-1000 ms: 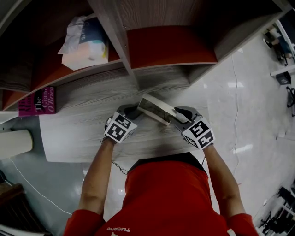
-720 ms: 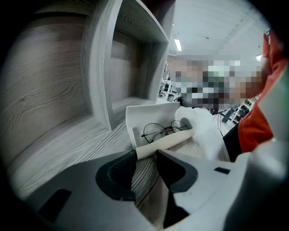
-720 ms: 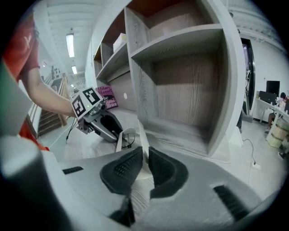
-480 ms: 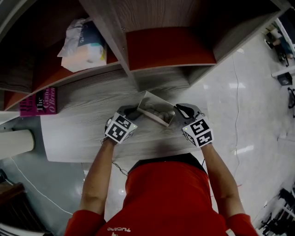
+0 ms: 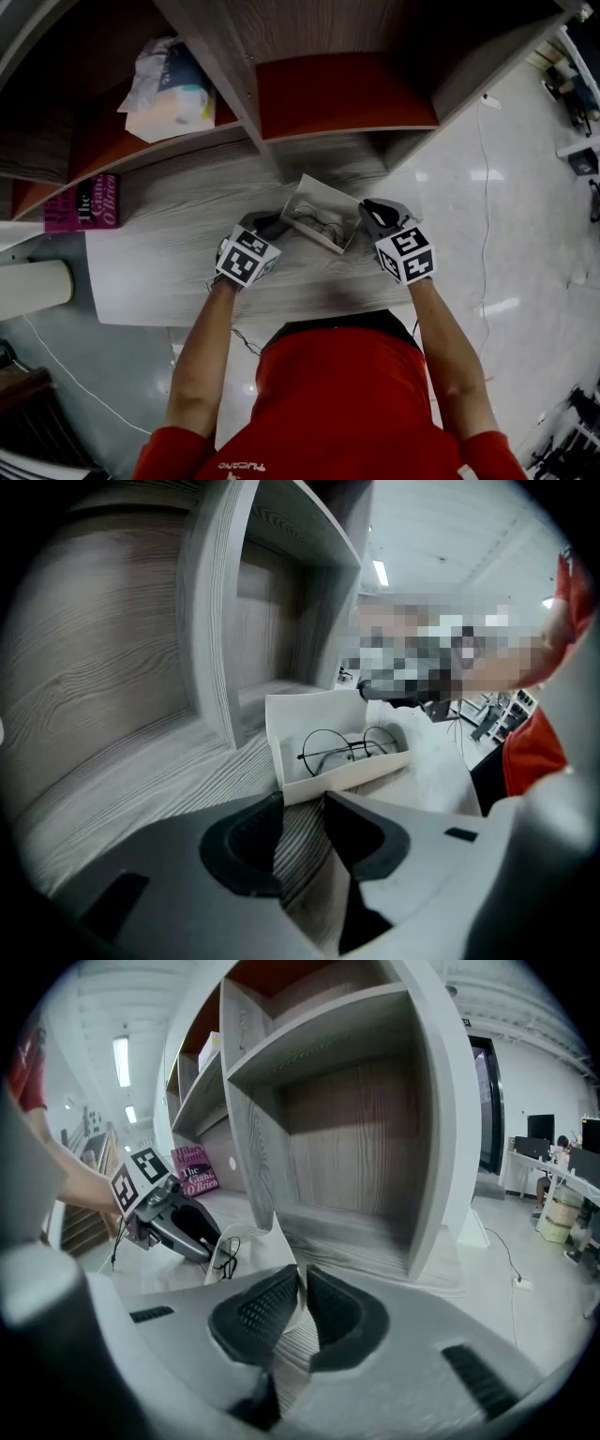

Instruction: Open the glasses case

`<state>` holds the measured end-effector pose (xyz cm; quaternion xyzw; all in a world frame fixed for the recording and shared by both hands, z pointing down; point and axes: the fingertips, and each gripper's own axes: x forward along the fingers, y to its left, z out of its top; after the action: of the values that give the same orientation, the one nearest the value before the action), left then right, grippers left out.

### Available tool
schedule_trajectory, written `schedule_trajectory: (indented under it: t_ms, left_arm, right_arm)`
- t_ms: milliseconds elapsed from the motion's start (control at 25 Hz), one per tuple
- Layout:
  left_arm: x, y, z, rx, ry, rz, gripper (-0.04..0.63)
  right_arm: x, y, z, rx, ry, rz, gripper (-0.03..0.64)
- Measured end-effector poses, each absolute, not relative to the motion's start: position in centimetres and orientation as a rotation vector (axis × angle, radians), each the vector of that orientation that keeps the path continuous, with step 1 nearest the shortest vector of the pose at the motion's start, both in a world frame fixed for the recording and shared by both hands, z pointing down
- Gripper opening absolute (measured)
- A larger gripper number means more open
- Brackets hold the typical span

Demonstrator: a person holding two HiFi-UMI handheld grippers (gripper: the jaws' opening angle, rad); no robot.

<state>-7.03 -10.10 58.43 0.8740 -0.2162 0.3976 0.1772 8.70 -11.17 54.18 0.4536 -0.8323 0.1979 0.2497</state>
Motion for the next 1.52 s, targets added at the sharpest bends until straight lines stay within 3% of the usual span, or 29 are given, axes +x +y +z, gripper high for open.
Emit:
schedule_trajectory:
  t_ms: [1040, 1520]
  left_arm:
    - [-7.9, -10.1, 57.3, 2.469, -0.692, 1.083, 0.133]
    - [-6.5, -10.4, 49.6, 2.606, -0.854, 0.772, 0.129]
  right_arm:
    - [6.7, -9.5, 51.5, 1.131, -2.384, 0.465, 0.095]
    - [6.0, -9.3, 45.9, 1.186, -2.497, 0.337, 0.090]
